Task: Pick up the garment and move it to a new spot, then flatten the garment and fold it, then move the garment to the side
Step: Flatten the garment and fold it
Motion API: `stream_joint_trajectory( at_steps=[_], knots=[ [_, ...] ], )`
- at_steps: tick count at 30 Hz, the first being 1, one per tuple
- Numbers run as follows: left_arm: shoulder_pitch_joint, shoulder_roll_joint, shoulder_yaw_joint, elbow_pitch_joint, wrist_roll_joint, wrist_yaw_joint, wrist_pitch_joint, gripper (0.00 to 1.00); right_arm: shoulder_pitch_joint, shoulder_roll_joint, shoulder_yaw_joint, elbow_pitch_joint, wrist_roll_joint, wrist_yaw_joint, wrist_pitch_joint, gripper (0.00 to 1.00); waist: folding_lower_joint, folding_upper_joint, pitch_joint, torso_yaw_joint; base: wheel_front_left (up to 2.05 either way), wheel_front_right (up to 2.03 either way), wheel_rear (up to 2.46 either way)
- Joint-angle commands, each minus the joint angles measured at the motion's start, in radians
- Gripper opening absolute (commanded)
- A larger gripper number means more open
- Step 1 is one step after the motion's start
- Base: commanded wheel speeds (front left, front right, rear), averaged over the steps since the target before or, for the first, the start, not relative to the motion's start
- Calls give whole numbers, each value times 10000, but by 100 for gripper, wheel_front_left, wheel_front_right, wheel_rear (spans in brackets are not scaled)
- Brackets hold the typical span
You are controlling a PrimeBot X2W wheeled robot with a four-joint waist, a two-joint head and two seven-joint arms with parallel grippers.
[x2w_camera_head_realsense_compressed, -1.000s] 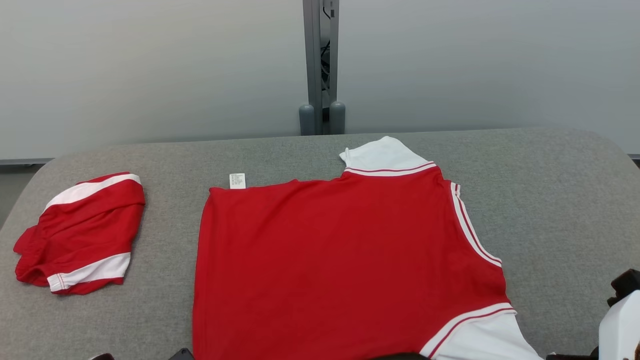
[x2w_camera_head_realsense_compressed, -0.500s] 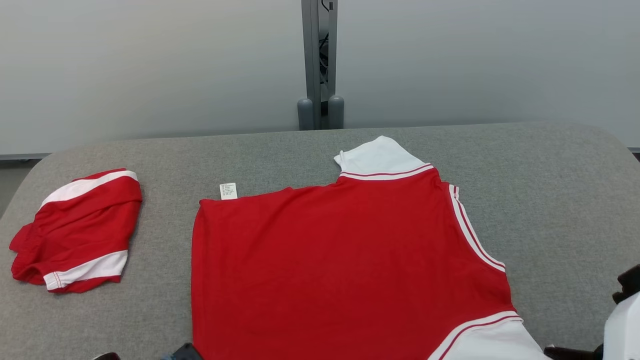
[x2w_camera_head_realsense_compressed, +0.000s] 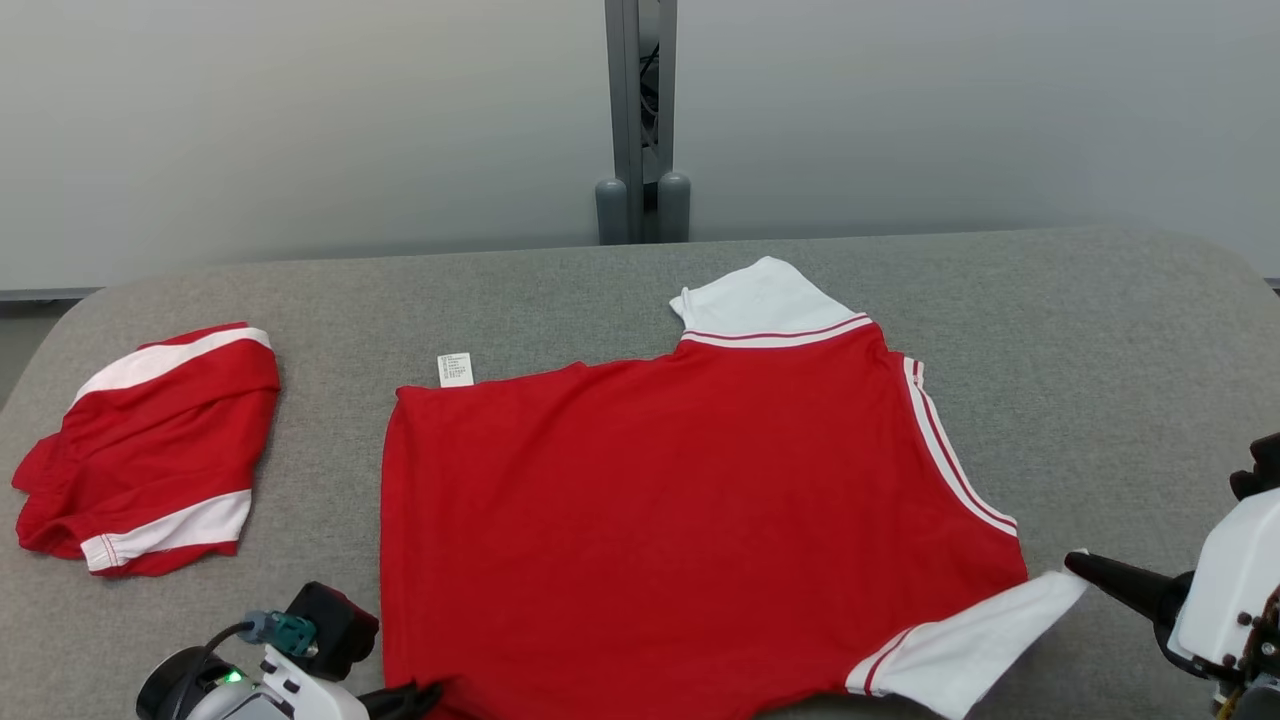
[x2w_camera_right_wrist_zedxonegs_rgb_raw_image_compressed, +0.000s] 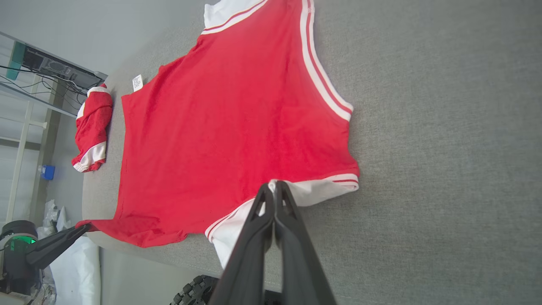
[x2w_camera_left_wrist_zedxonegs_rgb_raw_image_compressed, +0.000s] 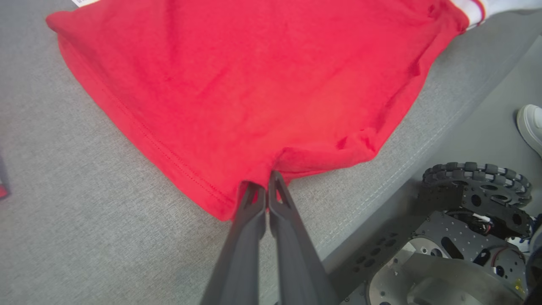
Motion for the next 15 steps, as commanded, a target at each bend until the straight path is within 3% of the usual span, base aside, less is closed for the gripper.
stream_joint_trajectory(
  at_steps=[1, 15],
  knots=[
    [-180, -114, 159, 110, -208, 69, -94, 0, -243, -20, 62, 178, 2, 5, -284, 0, 0, 0, 121, 30, 0, 0, 0],
    [-853, -545, 596, 1089, -268, 202, -605, 0, -1590, -114, 195, 1863, -254, 5, -2459, 0, 0, 0, 849, 156, 0, 0, 0]
  ],
)
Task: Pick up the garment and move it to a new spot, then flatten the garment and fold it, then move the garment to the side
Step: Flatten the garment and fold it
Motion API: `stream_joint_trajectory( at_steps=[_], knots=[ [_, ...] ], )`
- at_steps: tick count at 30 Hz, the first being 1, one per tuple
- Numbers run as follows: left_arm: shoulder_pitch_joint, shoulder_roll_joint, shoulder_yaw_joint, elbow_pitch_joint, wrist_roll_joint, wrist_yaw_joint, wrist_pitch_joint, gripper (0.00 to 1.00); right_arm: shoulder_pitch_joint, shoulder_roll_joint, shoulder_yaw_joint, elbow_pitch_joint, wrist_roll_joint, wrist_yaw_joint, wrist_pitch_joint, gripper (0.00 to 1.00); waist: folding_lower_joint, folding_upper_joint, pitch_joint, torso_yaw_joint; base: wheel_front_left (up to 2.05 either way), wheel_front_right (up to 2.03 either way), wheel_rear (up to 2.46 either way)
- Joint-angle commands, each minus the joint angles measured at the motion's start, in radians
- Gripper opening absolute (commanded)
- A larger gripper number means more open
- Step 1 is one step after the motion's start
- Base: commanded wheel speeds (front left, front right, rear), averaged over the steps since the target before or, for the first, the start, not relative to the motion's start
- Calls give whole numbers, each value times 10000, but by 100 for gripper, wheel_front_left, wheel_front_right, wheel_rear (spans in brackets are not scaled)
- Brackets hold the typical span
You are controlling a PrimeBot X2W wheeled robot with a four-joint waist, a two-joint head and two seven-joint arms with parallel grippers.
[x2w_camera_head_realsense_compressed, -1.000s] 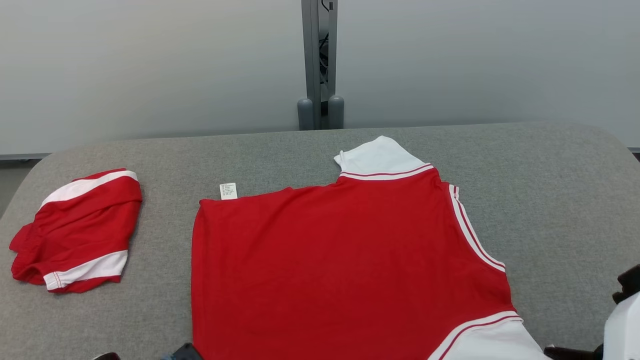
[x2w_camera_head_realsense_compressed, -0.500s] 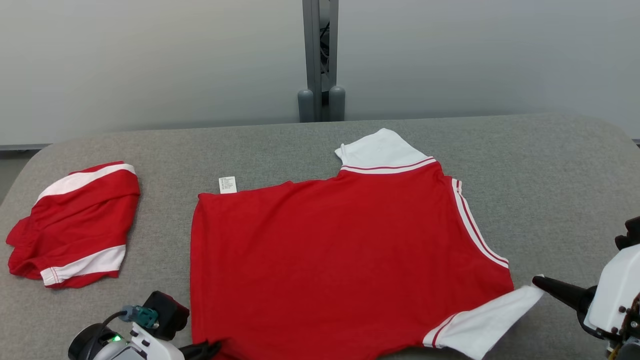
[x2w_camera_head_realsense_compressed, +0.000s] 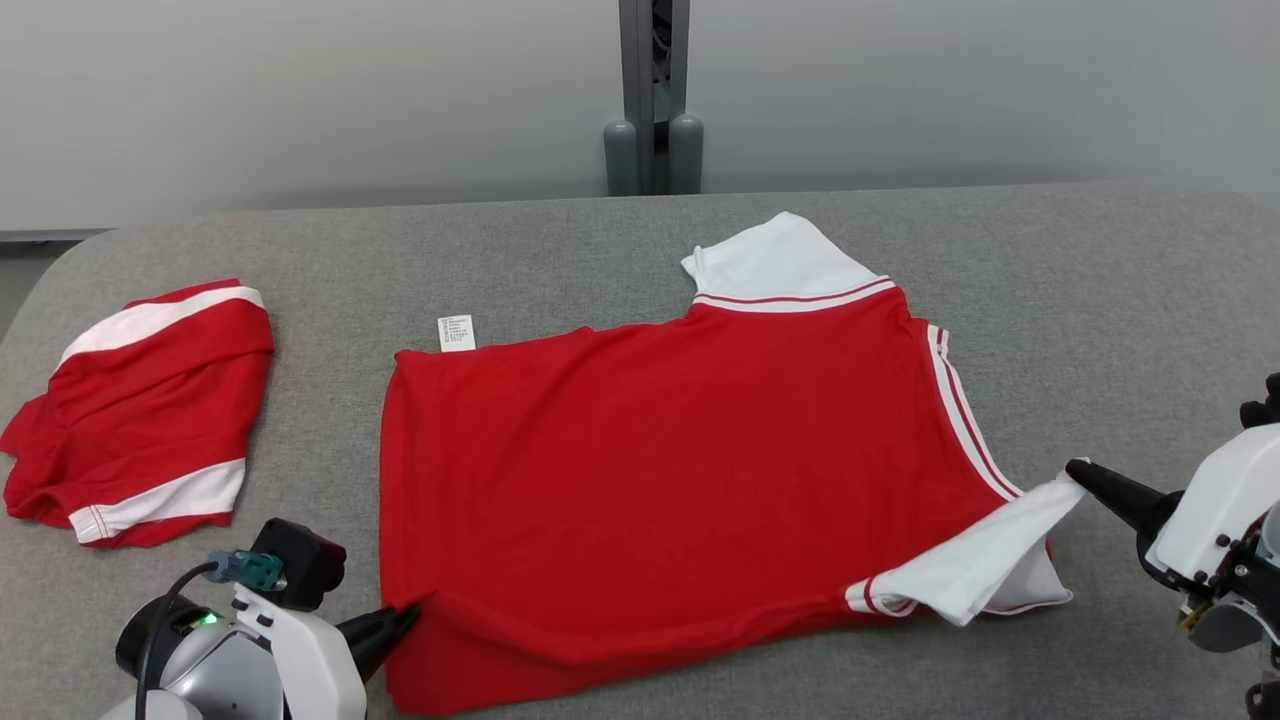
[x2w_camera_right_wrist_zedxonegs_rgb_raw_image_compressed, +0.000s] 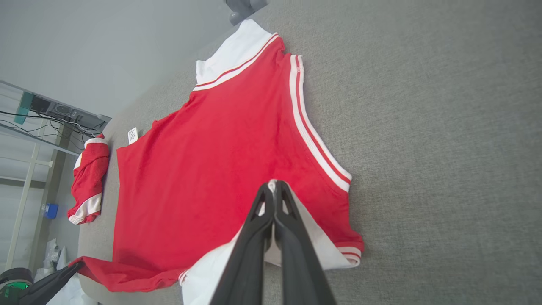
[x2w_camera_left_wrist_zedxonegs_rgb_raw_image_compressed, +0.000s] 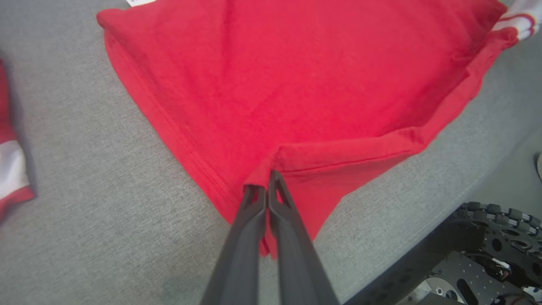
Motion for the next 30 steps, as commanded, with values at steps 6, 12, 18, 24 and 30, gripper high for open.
stream_joint_trajectory(
  at_steps=[6, 12, 18, 24, 30],
  knots=[
    [-485, -306, 141, 587, 280, 168, -471, 0, -624, -211, 31, 944, -84, 5, -1041, 0, 0, -1, 340, 91, 0, 0, 0],
    [-835, -579, 160, 1045, 641, 281, -920, 0, -982, -350, 148, 1513, -146, 7, -1693, 0, 0, -1, 559, 173, 0, 0, 0],
    [-1259, -911, 89, 1642, 1021, 281, -1399, 0, -1433, -500, 414, 2168, -97, 7, -2476, 0, 0, -1, 831, 235, 0, 0, 0],
    [-1531, -1078, -30, 2178, 1282, 325, -1551, 0, -1756, -598, 754, 2616, 46, 5, -3125, 0, 0, -1, 1006, 296, 0, 0, 0],
    [-1671, -1169, -90, 2535, 1356, 273, -1688, 0, -1970, -677, 1107, 2992, 230, 7, -3688, 0, 0, -1, 1099, 398, 0, 0, 0]
  ],
)
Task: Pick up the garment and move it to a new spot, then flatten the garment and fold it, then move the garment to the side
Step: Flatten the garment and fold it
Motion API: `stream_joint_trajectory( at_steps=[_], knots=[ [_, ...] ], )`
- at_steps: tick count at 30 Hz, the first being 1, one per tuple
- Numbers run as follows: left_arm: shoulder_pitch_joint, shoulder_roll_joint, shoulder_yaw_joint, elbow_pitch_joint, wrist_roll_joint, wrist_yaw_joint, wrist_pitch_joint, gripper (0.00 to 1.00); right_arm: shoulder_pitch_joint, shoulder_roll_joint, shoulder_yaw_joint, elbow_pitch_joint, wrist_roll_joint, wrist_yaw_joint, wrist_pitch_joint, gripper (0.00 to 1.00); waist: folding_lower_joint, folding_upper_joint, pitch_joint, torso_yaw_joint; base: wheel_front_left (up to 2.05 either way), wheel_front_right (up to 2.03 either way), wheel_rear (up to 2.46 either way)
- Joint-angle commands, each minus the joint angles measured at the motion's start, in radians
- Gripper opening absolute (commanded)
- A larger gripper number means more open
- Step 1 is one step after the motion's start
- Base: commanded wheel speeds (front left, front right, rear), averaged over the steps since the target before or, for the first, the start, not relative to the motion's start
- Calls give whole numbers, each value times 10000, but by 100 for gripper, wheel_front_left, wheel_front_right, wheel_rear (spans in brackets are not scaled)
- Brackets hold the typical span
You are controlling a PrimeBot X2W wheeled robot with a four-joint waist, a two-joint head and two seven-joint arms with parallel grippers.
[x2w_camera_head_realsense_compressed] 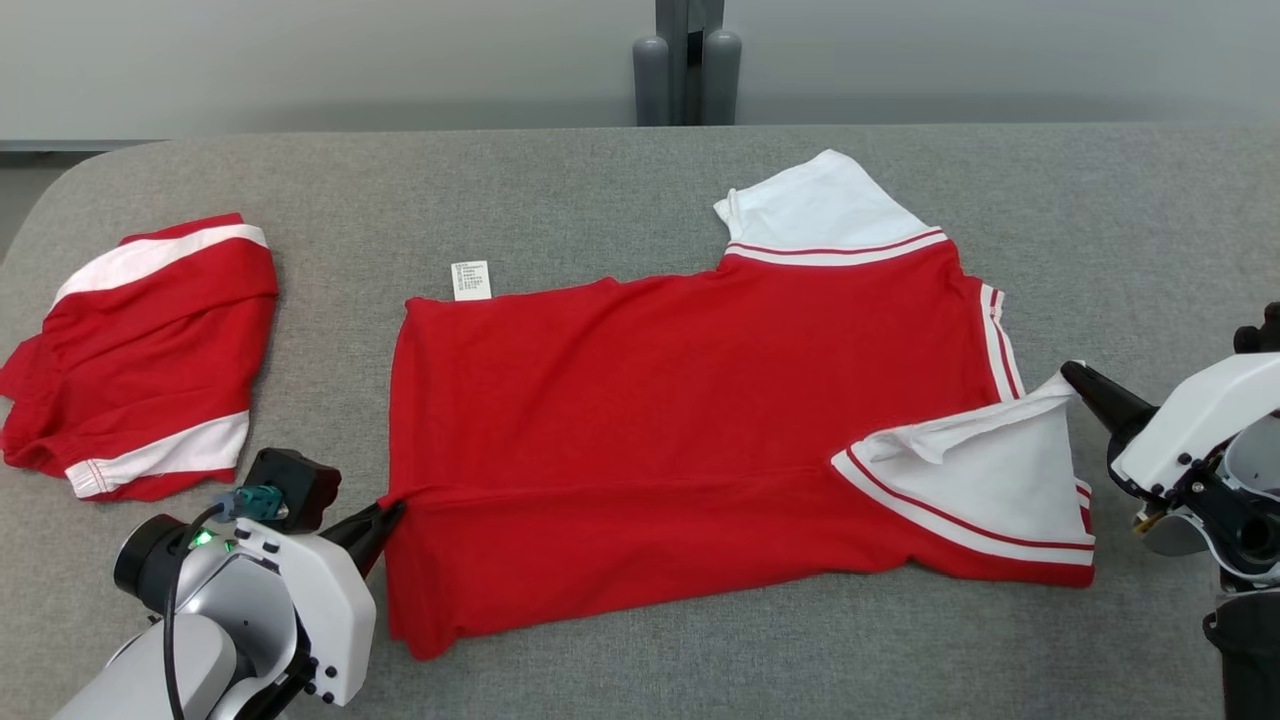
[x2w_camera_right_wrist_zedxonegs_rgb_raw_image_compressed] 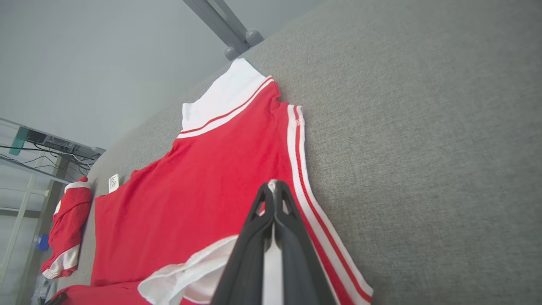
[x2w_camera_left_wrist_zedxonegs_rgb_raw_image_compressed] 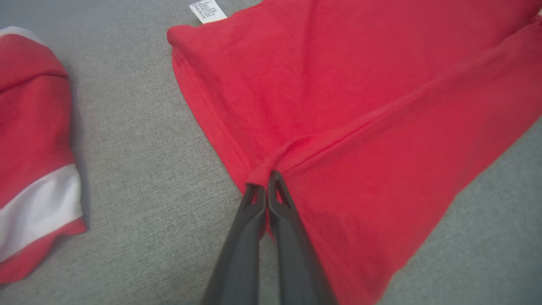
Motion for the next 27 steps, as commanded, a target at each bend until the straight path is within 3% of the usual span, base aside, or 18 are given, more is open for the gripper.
stream_joint_trajectory(
  at_steps=[1, 8, 9, 10, 12, 21, 27],
  knots=[
    [-127, 15, -5, 86, 44, -12, -54, 0, -124, -92, 65, 85, 90, 5, -134, 0, 0, 0, 10, 26, 0, 0, 0],
    [-311, -246, -146, 353, 79, -140, -135, 0, -266, -215, 420, 508, 289, 5, -399, 0, 0, 0, 56, 94, 0, 0, 0],
    [-339, -270, -143, 409, 107, -98, -189, 15, -319, -258, 448, 532, 250, 7, -510, 60, 0, 0, 66, 93, 0, 0, 0],
    [-393, -301, -129, 465, 140, -30, -261, 50, -359, -255, 434, 604, 267, 5, -591, 100, 0, 0, 78, 93, 0, 0, 0],
    [-466, -384, -119, 567, 197, 49, -382, 100, -381, -242, 434, 708, 302, 7, -751, 100, 0, 0, 91, 91, 0, 0, 0],
    [-677, -613, 127, 893, 409, 427, -1205, 100, -464, -480, 646, 725, 319, 7, -1616, 100, 0, 0, -39, 34, 0, 0, 0],
    [-627, -893, 640, 845, 502, 1007, -2492, 100, 19, -858, 1425, -5, 62, 5, -3207, 100, 0, 0, -375, -48, 0, 0, 0]
  ],
)
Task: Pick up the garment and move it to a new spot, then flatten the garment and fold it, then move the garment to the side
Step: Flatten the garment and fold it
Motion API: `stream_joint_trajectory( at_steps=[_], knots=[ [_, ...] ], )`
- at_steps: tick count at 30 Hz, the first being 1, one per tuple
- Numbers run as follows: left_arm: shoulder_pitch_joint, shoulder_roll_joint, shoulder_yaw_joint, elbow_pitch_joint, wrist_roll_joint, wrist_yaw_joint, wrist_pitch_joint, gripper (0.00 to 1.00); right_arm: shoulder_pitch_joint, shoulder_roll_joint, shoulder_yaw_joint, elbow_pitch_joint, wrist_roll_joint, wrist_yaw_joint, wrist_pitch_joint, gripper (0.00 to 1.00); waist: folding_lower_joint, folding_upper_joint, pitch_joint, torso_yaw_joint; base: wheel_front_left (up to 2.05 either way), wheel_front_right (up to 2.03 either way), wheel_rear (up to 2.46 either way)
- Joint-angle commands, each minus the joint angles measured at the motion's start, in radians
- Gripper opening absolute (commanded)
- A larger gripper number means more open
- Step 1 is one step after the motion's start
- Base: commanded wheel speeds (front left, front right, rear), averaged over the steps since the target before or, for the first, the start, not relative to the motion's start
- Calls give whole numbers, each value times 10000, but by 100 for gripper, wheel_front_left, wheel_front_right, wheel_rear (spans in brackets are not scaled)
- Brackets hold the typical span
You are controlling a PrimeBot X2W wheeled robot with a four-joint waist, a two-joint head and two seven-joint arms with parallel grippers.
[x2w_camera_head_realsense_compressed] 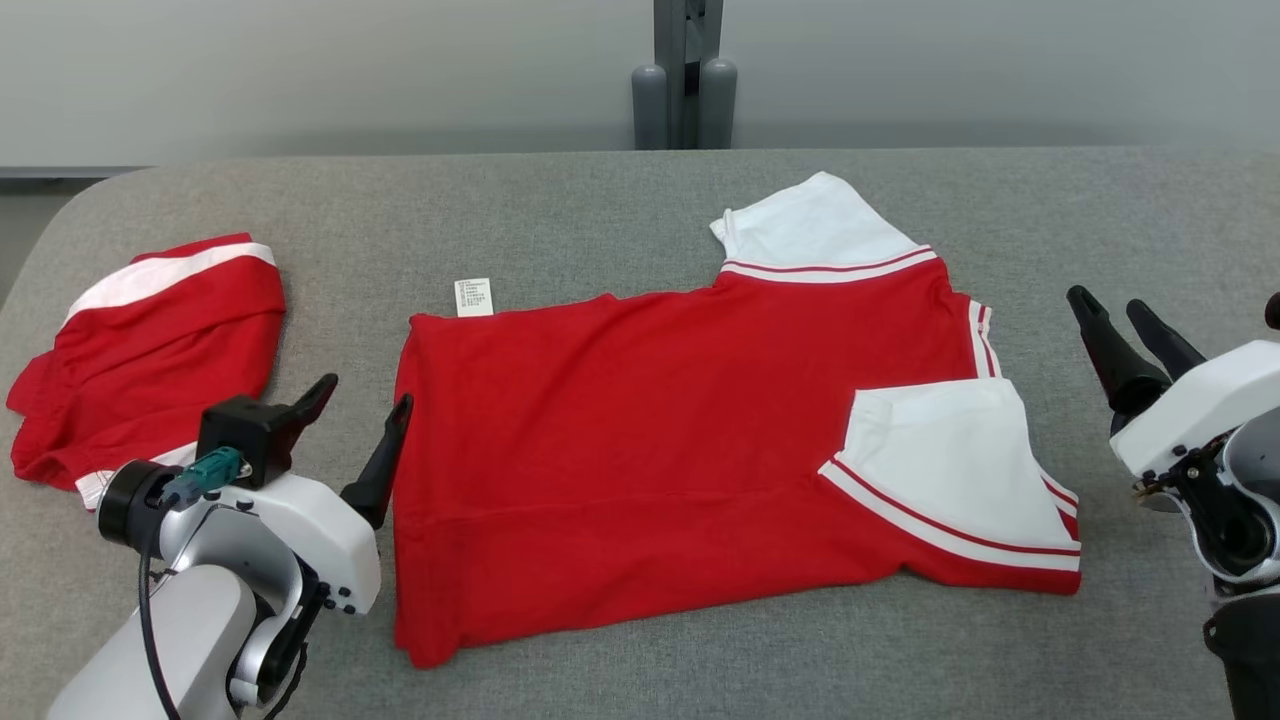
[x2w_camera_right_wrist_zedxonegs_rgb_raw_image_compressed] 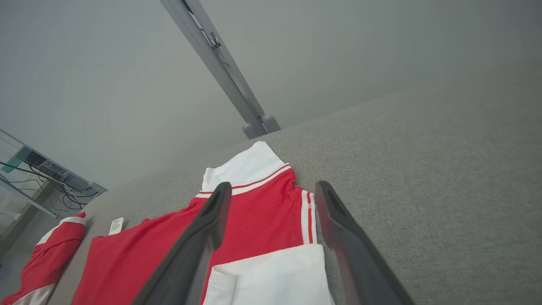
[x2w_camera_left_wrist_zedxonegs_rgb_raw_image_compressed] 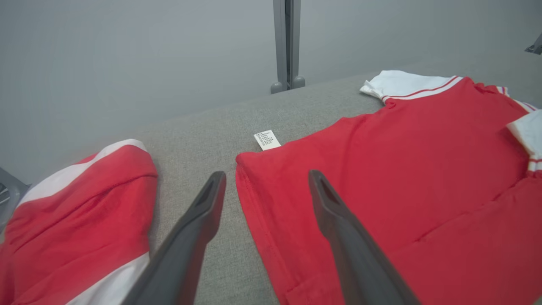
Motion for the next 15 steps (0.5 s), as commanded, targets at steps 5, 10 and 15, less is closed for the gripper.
stream_joint_trajectory(
  at_steps=[5, 10, 15],
  knots=[
    [318, -232, 448, -247, -39, 519, -1065, 100, 725, -364, 707, -558, -551, 7, -1593, 100, 0, 0, -288, -123, 0, 0, 0],
    [919, -572, 854, -614, 24, 1042, -2097, 100, 1581, -526, 1179, -936, -1538, 9, -3701, 100, 0, 0, -561, -174, 0, 0, 0],
    [1914, -1123, 1352, -1041, 229, 1323, -2398, 100, 2502, -238, 1147, -856, -2680, 7, -5399, 100, 0, 0, -849, -217, 0, 0, 0]
  ],
)
